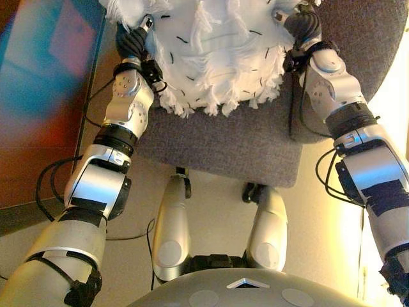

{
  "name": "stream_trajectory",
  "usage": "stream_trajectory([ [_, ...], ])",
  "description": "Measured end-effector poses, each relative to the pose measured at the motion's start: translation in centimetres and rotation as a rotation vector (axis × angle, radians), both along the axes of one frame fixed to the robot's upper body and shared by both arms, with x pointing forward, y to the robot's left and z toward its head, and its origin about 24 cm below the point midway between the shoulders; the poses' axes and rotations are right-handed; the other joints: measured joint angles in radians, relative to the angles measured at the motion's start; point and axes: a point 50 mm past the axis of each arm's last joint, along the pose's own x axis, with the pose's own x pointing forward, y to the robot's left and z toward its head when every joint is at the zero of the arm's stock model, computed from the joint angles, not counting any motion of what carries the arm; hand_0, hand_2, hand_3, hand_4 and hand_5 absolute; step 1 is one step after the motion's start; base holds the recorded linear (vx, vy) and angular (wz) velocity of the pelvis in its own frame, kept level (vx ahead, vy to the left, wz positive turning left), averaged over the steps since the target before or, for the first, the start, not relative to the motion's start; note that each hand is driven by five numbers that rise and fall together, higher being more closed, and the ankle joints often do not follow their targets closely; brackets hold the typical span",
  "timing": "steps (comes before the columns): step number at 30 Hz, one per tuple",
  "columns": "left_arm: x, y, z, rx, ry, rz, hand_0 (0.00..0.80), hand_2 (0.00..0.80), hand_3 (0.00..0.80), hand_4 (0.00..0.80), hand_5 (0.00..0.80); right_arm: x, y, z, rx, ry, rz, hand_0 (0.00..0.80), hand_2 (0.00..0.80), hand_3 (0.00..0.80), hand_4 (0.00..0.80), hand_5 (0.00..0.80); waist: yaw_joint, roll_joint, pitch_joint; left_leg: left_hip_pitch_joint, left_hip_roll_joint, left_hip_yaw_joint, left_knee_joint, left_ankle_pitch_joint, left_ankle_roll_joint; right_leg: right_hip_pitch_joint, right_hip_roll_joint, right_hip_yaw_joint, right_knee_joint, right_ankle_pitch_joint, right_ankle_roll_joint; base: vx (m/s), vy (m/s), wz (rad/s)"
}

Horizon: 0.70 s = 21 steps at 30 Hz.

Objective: Pick up the cushion and take it to the sofa

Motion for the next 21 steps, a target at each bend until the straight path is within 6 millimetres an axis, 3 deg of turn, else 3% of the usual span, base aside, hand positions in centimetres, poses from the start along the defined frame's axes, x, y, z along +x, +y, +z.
stream_trajectory([
  [12, 0.2, -0.2, 2.0, 0.020, -0.046, -0.028, 0.000, 0.000, 0.000, 0.000, 0.000, 0.1, -0.8, 0.1, 0.052, 0.017, -0.037, 0.000, 0.000, 0.000, 0.000, 0.000, 0.019, 0.000, 0.000, 0.022, -0.001, 0.000, -0.036, 0.020, -0.001, 0.022, 0.000, -0.016, -0.027, 0.006, -0.002, 0.021, -0.024, 0.01],
  [21, -0.9, 4.6, 4.2, 0.041, -0.153, 0.090, 0.000, 0.000, 0.000, 0.000, 0.000, -0.3, -2.1, 0.8, 0.119, -0.041, -0.098, 0.000, 0.000, 0.000, 0.000, 0.000, 0.026, -0.002, -0.003, 0.132, 0.000, 0.012, -0.178, 0.070, -0.015, 0.108, 0.026, -0.037, -0.126, 0.024, 0.000, -0.003, -0.024, -0.01],
])
